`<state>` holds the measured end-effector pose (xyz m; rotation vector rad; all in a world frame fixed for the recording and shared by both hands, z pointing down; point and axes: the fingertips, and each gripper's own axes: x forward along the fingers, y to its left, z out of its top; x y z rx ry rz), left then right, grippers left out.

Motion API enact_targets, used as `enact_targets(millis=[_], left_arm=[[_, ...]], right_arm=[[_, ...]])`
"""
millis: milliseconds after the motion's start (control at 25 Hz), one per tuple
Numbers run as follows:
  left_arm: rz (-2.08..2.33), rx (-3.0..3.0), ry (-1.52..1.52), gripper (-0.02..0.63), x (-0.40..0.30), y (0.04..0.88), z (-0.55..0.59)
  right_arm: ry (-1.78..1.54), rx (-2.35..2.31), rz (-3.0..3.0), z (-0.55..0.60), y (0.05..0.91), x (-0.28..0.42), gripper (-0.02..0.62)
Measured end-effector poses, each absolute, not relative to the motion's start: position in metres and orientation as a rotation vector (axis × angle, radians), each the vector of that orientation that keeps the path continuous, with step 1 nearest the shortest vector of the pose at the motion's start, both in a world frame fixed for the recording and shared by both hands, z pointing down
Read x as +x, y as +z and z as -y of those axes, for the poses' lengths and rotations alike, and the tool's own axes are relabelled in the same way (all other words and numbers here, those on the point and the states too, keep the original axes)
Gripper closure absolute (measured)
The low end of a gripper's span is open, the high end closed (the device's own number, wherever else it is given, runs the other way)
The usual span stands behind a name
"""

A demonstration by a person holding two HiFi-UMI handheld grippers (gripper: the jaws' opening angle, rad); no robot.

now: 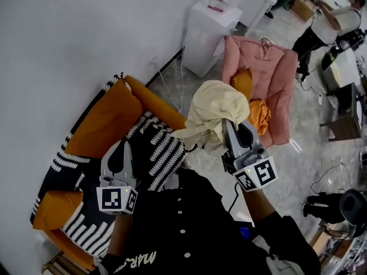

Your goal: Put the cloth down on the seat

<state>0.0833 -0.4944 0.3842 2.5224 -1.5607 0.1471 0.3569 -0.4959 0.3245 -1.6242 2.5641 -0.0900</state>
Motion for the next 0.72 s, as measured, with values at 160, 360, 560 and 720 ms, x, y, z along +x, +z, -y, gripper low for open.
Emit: enact_targets(millis=[160,360,560,720], left_arm=[[1.715,2.405,0.145,0.606,0.06,0.384,0.482],[1.91,2.234,0.13,0.606,0.027,0.384,0.456],[2.097,2.032,0.111,0.606,-0.006,0.386,0.428],[2.221,1.878,0.11,0.606,-0.019,0.389,0.404]], right_arm=[[-0.112,-1.47,-2.659,0.521,0.325,0.335,0.537],[-0.144,-1.244,-2.777,0.544,0.327,0.293,0.537],[-0.186,-0.979,-2.893,0.559,0.332,0.239,0.537],[-0.224,-0.776,-2.954,0.565,0.337,0.206,0.537]])
